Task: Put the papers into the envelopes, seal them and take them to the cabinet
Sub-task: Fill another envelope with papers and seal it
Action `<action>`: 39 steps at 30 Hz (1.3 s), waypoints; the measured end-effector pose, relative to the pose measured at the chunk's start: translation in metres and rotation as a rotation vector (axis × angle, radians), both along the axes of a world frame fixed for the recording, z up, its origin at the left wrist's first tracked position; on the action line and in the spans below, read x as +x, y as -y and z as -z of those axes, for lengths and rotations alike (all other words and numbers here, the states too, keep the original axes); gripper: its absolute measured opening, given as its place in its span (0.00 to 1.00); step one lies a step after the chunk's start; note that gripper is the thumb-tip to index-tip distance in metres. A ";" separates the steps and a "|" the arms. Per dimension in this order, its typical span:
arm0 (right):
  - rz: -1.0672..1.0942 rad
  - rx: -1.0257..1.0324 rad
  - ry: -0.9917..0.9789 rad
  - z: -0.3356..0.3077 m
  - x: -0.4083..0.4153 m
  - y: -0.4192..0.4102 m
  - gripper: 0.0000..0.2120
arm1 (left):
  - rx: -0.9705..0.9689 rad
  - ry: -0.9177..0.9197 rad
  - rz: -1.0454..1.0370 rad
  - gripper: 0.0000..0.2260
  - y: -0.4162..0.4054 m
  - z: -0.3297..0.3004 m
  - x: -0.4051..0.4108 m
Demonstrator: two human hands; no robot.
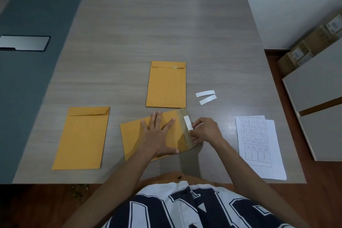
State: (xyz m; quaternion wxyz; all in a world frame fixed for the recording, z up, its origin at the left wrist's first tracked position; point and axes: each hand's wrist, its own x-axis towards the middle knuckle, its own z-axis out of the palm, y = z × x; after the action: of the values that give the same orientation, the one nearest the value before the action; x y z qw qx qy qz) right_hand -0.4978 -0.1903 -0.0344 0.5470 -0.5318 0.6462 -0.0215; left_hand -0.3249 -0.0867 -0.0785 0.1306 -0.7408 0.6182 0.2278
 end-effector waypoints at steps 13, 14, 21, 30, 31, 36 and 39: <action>0.021 -0.378 0.148 -0.014 -0.018 0.100 0.08 | -0.009 -0.010 -0.028 0.55 -0.002 0.004 0.001; 0.016 -0.394 0.139 -0.013 -0.016 0.111 0.09 | -0.012 -0.008 -0.026 0.55 -0.002 0.005 0.001; -0.199 -0.428 -0.088 0.003 -0.004 0.174 0.17 | -0.014 -0.016 -0.039 0.55 -0.002 0.005 0.000; -0.302 -0.516 -0.284 0.022 0.005 0.193 0.08 | -0.038 -0.025 -0.065 0.55 -0.003 0.008 -0.001; -0.298 -0.522 -0.287 0.024 0.005 0.192 0.08 | -0.038 -0.022 -0.065 0.55 -0.003 0.008 -0.001; -0.250 -0.559 -0.324 0.026 0.008 0.191 0.07 | -0.035 -0.021 -0.062 0.55 -0.002 0.007 -0.002; -0.210 -0.595 -0.342 0.023 0.006 0.187 0.08 | -0.031 -0.022 -0.064 0.55 -0.001 0.005 -0.003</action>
State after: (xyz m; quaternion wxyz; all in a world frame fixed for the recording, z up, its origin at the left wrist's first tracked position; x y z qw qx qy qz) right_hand -0.4919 -0.3776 -0.0573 0.2512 -0.7272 0.6357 -0.0631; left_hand -0.3275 -0.0856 -0.0834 0.1048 -0.7597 0.5990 0.2306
